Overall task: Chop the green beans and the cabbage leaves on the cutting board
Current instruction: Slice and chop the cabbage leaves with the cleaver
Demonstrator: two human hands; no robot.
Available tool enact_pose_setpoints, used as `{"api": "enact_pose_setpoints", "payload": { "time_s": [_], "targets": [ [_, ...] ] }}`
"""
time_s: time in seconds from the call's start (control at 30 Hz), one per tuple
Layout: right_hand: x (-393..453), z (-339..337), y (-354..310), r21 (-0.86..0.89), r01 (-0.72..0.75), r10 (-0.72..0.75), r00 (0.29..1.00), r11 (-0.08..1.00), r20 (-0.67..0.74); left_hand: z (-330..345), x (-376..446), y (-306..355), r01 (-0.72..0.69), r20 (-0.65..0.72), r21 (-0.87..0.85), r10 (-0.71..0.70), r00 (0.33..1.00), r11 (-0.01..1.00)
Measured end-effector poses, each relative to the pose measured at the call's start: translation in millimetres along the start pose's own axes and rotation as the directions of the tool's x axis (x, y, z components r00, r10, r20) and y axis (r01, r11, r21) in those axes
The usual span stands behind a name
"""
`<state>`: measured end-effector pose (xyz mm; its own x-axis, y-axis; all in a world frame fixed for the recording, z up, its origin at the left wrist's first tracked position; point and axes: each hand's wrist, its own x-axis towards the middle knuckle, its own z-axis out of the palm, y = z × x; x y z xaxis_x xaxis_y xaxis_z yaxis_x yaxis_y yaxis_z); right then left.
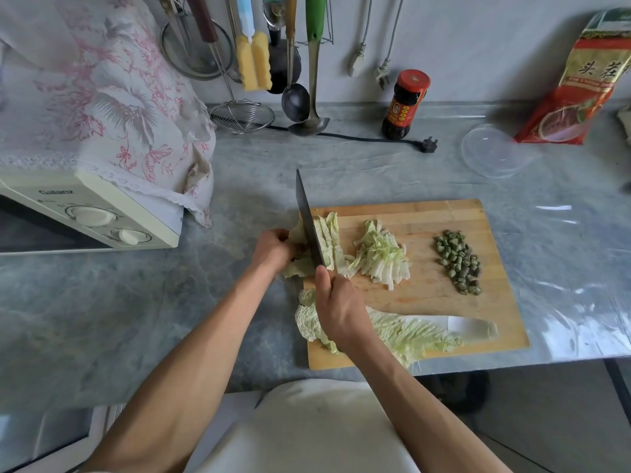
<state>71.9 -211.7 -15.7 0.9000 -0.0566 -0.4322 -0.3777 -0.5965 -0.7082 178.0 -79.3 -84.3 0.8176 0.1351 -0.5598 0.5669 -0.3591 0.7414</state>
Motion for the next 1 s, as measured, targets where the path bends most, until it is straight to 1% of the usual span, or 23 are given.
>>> {"api": "enact_pose_setpoints", "payload": {
  "time_s": [0.07, 0.13, 0.2, 0.27, 0.37, 0.43, 0.53, 0.57, 0.67, 0.73, 0.87, 1.0],
  "targets": [
    [4.6, 2.9, -2.4, -0.034, -0.029, 0.030, 0.999, 0.999, 0.016, 1.3, -0.1, -0.4, -0.008, -0.002, 0.022, 0.008, 1.000, 1.000],
    [5.7, 5.3, -3.0, -0.042, -0.024, 0.024, 1.000, 0.999, -0.001, 1.2, -1.2, -0.8, -0.020, -0.012, 0.030, 0.020, 1.000, 0.999],
    [1.4, 8.0, 4.1, -0.029, 0.037, -0.037, 0.999, 0.999, -0.034, 2.1, -2.8, -1.1, -0.032, -0.014, 0.026, 0.032, 0.999, 0.999],
    [-5.8, 11.2, 10.9, 0.030, 0.101, -0.098, 0.993, 0.994, -0.072, 2.7, -5.2, -0.7, -0.043, -0.013, 0.030, 0.044, 0.999, 0.999],
    [-4.4, 11.5, 2.6, 0.090, 0.115, -0.105, 0.988, 0.989, -0.109, 1.7, -4.2, 1.9, -0.040, -0.021, 0.042, 0.041, 0.999, 0.998],
    [0.5, 9.7, -7.6, 0.066, 0.110, -0.103, 0.989, 0.992, -0.103, 1.7, -4.6, 3.0, -0.032, -0.028, 0.042, 0.033, 0.999, 0.999],
    [-2.0, 9.0, -1.9, 0.021, 0.121, -0.119, 0.989, 0.992, -0.084, 2.4, -7.4, 1.2, -0.042, -0.023, 0.049, 0.043, 0.999, 0.998],
    [-4.6, 8.9, 1.5, 0.015, 0.103, -0.102, 0.992, 0.995, -0.069, 1.9, -8.2, 2.2, -0.050, -0.018, 0.059, 0.051, 0.999, 0.997],
    [-1.1, 6.9, 2.9, 0.082, -0.021, 0.025, 0.999, 0.996, -0.040, 1.0, -9.0, 4.5, -0.057, -0.009, 0.080, 0.058, 0.998, 0.995],
    [5.1, 5.0, -2.8, 0.106, -0.036, 0.041, 0.998, 0.994, -0.048, 1.7, -8.7, 4.6, -0.050, -0.010, 0.100, 0.052, 0.999, 0.994],
    [9.5, 1.9, -4.5, 0.113, 0.060, -0.045, 0.990, 0.992, -0.131, 0.9, -10.4, 6.2, -0.055, -0.008, 0.118, 0.057, 0.998, 0.991],
    [3.1, 1.3, 1.7, 0.061, 0.092, -0.085, 0.991, 0.994, -0.101, -0.3, -9.3, 7.6, -0.040, -0.004, 0.124, 0.041, 0.999, 0.991]
  ]
}}
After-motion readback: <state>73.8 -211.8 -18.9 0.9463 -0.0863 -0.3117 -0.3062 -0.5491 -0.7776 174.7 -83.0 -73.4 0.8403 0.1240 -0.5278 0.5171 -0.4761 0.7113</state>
